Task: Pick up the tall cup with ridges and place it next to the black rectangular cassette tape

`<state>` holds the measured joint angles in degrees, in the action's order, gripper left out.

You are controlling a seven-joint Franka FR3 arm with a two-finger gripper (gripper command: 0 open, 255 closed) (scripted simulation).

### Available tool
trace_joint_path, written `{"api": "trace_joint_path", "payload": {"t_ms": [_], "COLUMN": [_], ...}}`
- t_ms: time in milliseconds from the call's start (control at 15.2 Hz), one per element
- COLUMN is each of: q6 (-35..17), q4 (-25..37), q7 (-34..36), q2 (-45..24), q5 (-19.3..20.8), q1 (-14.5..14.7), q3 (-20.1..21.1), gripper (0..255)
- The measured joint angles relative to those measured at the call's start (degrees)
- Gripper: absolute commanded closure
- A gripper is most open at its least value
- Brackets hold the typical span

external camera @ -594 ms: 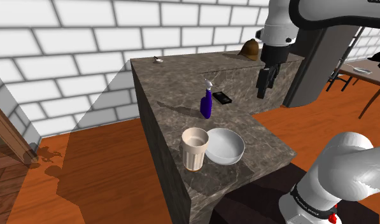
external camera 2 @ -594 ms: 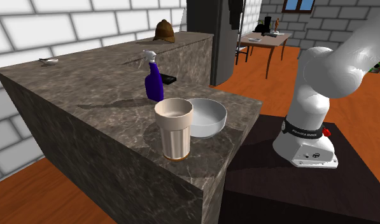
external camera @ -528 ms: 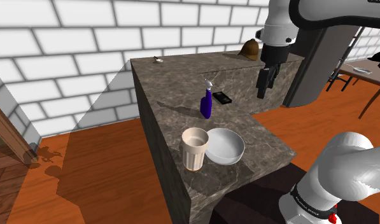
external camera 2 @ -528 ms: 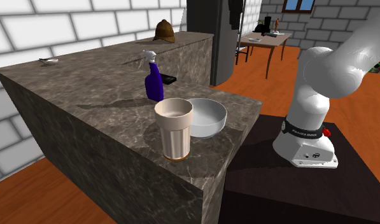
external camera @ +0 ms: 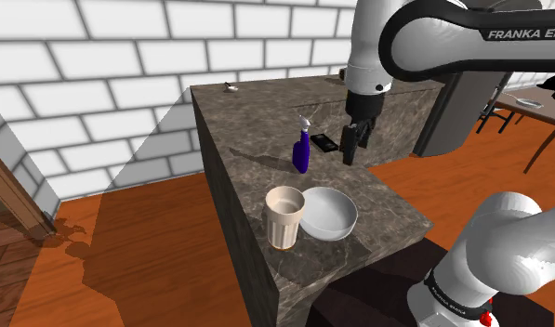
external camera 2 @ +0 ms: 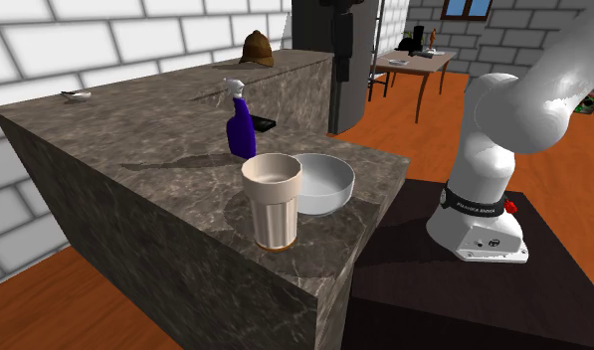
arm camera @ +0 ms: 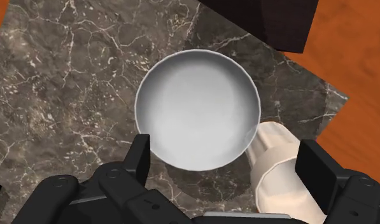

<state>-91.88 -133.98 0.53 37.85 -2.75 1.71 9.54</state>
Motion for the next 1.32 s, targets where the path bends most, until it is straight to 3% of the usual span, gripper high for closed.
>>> {"api": "trace_joint_path", "payload": {"t_ms": [594,1056,1320], "q6": [-12.59,-20.67,-24.18], "q4": [0.84,5.88,6.65], "q7": [7.76,15.21,17.35], "q2": [-12.96,-26.30,-30.84], "q5": [-2.25,0.19,1.96], "q1": [2.31,3.49,3.69], "q3": [8.70,15.18,16.50], "gripper": [0,0,0]}}
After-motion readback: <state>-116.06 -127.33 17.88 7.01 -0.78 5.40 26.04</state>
